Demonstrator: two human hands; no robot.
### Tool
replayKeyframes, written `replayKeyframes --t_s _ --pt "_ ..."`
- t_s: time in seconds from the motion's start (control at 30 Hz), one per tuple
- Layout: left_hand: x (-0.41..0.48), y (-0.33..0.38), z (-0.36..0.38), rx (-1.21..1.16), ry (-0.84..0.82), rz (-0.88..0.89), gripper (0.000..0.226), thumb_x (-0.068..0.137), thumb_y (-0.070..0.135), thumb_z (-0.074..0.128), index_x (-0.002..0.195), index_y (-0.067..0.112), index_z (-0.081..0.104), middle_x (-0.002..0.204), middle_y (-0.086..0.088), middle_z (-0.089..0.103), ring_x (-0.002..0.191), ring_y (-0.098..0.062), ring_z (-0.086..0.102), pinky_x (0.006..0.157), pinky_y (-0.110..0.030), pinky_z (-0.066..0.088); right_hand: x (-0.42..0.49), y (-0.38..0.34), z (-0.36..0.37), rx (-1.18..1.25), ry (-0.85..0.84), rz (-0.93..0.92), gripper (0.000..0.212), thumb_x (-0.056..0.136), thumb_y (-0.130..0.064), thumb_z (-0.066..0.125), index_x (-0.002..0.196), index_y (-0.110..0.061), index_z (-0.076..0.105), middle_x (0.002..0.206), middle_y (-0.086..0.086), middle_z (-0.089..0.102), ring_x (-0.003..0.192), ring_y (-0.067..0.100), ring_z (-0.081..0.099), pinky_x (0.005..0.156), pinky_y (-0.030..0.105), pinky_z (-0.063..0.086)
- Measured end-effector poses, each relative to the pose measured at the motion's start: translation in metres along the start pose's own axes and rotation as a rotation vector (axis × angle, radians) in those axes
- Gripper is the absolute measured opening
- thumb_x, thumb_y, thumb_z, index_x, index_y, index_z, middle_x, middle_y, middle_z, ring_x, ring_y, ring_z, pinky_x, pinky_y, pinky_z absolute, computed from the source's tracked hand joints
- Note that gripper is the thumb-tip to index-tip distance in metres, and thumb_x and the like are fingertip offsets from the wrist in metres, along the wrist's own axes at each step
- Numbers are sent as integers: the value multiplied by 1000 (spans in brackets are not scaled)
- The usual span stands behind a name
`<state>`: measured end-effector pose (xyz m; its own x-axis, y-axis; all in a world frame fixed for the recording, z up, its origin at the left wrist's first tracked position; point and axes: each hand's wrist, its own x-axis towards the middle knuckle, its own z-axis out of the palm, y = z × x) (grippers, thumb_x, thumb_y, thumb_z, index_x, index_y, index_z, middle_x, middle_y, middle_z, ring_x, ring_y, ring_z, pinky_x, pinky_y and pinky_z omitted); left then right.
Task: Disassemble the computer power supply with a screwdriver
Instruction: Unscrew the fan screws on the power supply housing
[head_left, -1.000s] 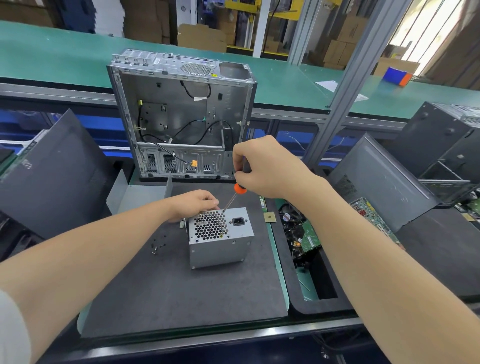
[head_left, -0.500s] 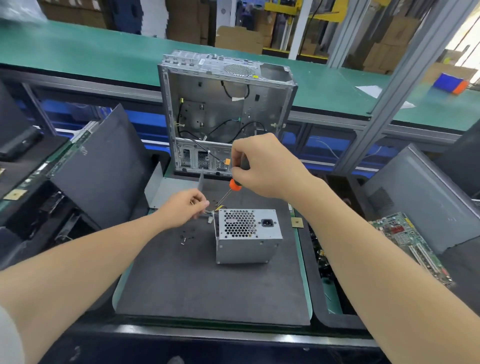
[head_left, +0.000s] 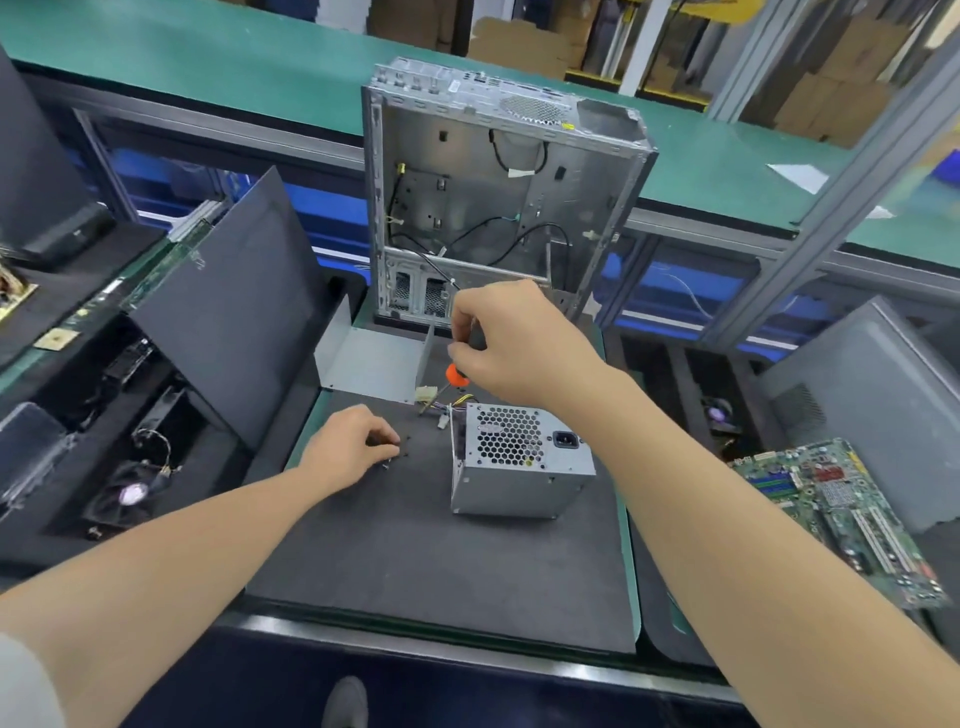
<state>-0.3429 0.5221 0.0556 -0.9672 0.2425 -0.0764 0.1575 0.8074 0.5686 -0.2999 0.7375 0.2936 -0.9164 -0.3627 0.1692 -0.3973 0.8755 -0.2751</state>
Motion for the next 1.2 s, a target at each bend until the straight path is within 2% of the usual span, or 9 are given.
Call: replayKeyframes --t_s 0.1,0.2,0.3,0.43,0.57,0.73,0.87,1.07,1.2 --pt "1 5 0 -6 46 10 9 94 33 76 99 29 83 92 7 61 90 -19 63 86 -43 56 -4 4 -1 7 2 13 4 87 -20 64 85 -17 63 82 -2 64 85 22 59 74 42 56" --pt "12 32 -8 -98 217 59 18 102 30 64 86 30 72 92 5 69 87 -18 62 85 -41 54 -10 9 -11 -3 13 34 6 89 -22 64 86 -17 63 79 -5 63 83 21 60 74 41 56" --pt "23 85 -23 -310 326 156 17 101 18 60 96 31 71 94 15 66 85 -2 59 76 -19 47 -17 16 -26 -48 51 51 6 88 -20 64 86 -15 65 76 -5 62 81 21 59 73 41 56" --pt "21 151 -33 -510 23 409 45 83 -6 57 104 30 71 108 6 68 103 -8 62 90 -19 46 -33 25 -46 -110 74 127 3 84 -18 64 83 -15 63 83 3 63 83 26 61 70 40 56" --pt "14 184 -14 -403 -277 466 47 83 -10 55 106 23 78 125 4 65 122 -8 59 105 -26 46 -56 39 -58 -174 90 179 4 82 -13 63 79 -14 61 79 2 61 77 25 61 59 33 50" --pt "8 189 7 -353 -146 476 53 77 -19 52 91 26 77 110 8 69 111 -8 63 94 -24 48 -75 49 -63 -155 93 221 3 80 -11 63 82 -13 63 82 3 62 78 25 62 59 35 53" --pt "6 189 6 -333 -75 513 59 69 -24 43 83 25 74 104 5 71 100 -6 64 79 -2 37 -79 53 -59 -141 89 223 2 81 -12 62 82 -14 63 84 4 61 81 25 60 63 38 55" --pt "5 187 9 -305 -43 509 61 69 -24 43 80 29 72 107 3 72 103 -8 64 85 -1 36 -81 58 -55 -145 66 226 4 81 -12 62 82 -16 62 84 4 62 78 26 62 55 27 42" --pt "5 187 10 -291 -43 488 60 70 -23 43 80 28 73 108 2 71 104 -10 63 85 0 35 -81 59 -56 -139 75 221 3 82 -12 63 83 -15 63 86 4 62 79 25 62 62 35 54"
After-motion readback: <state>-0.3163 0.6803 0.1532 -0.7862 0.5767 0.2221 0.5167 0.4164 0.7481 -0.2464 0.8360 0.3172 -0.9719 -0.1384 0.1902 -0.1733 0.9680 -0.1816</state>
